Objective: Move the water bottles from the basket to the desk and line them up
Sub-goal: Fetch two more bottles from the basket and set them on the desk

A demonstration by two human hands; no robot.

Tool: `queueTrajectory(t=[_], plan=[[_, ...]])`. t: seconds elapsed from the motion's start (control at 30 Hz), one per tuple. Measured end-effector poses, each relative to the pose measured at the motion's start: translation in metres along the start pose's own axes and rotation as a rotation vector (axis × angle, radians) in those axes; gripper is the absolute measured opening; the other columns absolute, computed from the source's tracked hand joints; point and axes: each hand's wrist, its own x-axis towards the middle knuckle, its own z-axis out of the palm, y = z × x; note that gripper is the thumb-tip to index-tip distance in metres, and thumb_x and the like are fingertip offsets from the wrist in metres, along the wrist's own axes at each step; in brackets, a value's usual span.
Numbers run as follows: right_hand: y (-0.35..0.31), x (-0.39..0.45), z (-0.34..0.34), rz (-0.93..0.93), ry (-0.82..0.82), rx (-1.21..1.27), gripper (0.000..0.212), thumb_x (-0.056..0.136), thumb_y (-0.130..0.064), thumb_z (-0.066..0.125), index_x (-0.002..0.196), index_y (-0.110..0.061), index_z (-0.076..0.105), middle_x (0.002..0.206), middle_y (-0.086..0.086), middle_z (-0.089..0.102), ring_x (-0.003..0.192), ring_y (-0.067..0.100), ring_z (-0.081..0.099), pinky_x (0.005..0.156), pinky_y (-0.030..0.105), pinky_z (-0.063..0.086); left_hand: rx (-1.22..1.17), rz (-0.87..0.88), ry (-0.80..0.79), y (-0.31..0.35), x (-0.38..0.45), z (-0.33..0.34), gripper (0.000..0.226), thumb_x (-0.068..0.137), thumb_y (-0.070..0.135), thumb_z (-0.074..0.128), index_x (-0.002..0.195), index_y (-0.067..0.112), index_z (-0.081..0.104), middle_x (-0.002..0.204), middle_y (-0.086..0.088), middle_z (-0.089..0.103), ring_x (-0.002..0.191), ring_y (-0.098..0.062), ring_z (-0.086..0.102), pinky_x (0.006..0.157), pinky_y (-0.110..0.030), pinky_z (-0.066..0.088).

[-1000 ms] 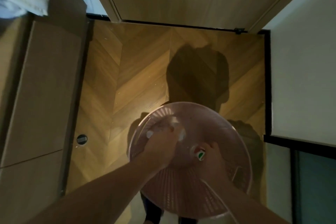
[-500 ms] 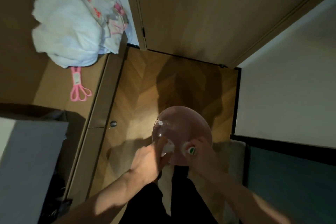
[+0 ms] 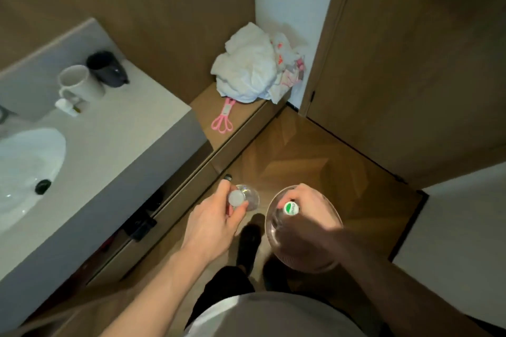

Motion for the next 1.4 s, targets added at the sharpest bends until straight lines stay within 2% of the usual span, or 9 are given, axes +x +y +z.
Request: queueTrajectory(t=[0.13,0.4,0.5,0.63,0.8,1.0,1.1,1.2,1.4], plan=[[-0.036,-0.014,-0.001,-0.084,-0.104,-0.047,0.016,0.085,-0.025,0.086,0.094,-0.035,0.078,0.104,-0.017,0.064,0.089,0.011,0.068,0.084,0.029,0.062,-0.064,-0.132,0.203,-0.002,-0.055,-0.031,0.017,0.102,0.049,0.058,0.103,0.037,0.046,0.078,0.016,0.063,0.072,-0.008,0.062,0.063,-0.035,0.051],[-0.143,-0.049,0.030,-0.363,-0.235,-0.193,0.020,0.082,-0.029,0.089,0.094,-0.039,0.075,0.108,-0.020,0.064,0.090,0.008,0.066,0.075,0.016,0.060,-0.200,-0.416,0.542,-0.028,-0.186,-0.082,0.019,0.098,0.047,0.065,0.108,0.036,0.054,0.082,0.020,0.064,0.079,0.000,0.063,0.055,-0.011,0.038],[-0.192,-0.066,0.055,-0.497,-0.292,-0.226,0.020,0.081,-0.029,0.088,0.091,-0.040,0.075,0.111,-0.019,0.064,0.096,0.008,0.065,0.079,0.020,0.059,-0.271,-0.518,0.656,-0.050,-0.237,-0.099,0.016,0.096,0.040,0.069,0.102,0.036,0.055,0.070,0.021,0.059,0.068,-0.003,0.058,0.055,-0.017,0.039],[-0.264,-0.102,0.100,-0.674,-0.343,-0.280,0.019,0.082,-0.030,0.086,0.093,-0.039,0.075,0.113,-0.019,0.062,0.104,0.009,0.061,0.085,0.025,0.058,-0.349,-0.613,0.759,-0.082,-0.311,-0.121,0.018,0.094,0.037,0.072,0.099,0.039,0.055,0.069,0.006,0.061,0.058,-0.012,0.052,0.062,-0.044,0.051],[-0.356,-0.166,0.184,-0.841,-0.403,-0.285,0.014,0.079,-0.033,0.082,0.088,-0.041,0.075,0.103,-0.022,0.064,0.093,0.006,0.063,0.084,0.030,0.058,-0.357,-0.671,0.879,-0.133,-0.424,-0.155,0.016,0.093,0.041,0.072,0.098,0.037,0.057,0.066,0.004,0.059,0.057,-0.009,0.050,0.059,-0.041,0.049],[-0.445,-0.245,0.276,-0.961,-0.515,-0.223,0.015,0.080,-0.028,0.076,0.084,-0.042,0.074,0.103,-0.021,0.064,0.088,0.006,0.064,0.074,0.032,0.058,-0.238,-0.798,0.994,-0.182,-0.543,-0.194,0.017,0.092,0.045,0.070,0.096,0.035,0.056,0.068,0.017,0.061,0.063,-0.006,0.057,0.053,-0.017,0.040],[-0.487,-0.281,0.315,-1.026,-0.591,-0.218,0.017,0.080,-0.026,0.074,0.086,-0.042,0.076,0.100,-0.022,0.065,0.082,0.008,0.065,0.066,0.031,0.056,-0.225,-0.856,1.068,-0.203,-0.595,-0.211,0.020,0.092,0.046,0.072,0.097,0.033,0.057,0.075,0.017,0.065,0.065,-0.008,0.059,0.053,-0.021,0.043],[-0.531,-0.307,0.353,-1.096,-0.655,-0.207,0.017,0.079,-0.027,0.077,0.086,-0.042,0.076,0.097,-0.022,0.065,0.081,0.001,0.062,0.061,0.018,0.044,-0.211,-0.916,1.159,-0.227,-0.635,-0.227,0.021,0.092,0.043,0.074,0.097,0.031,0.058,0.075,0.012,0.066,0.067,-0.013,0.059,0.059,-0.036,0.051],[-0.608,-0.329,0.433,-1.198,-0.776,-0.216,0.019,0.079,-0.033,0.082,0.094,-0.043,0.075,0.101,-0.024,0.067,0.092,-0.001,0.066,0.065,0.015,0.050,-0.228,-1.031,1.292,-0.285,-0.690,-0.255,0.017,0.092,0.041,0.075,0.097,0.034,0.061,0.070,0.006,0.061,0.062,-0.013,0.055,0.059,-0.038,0.050]])
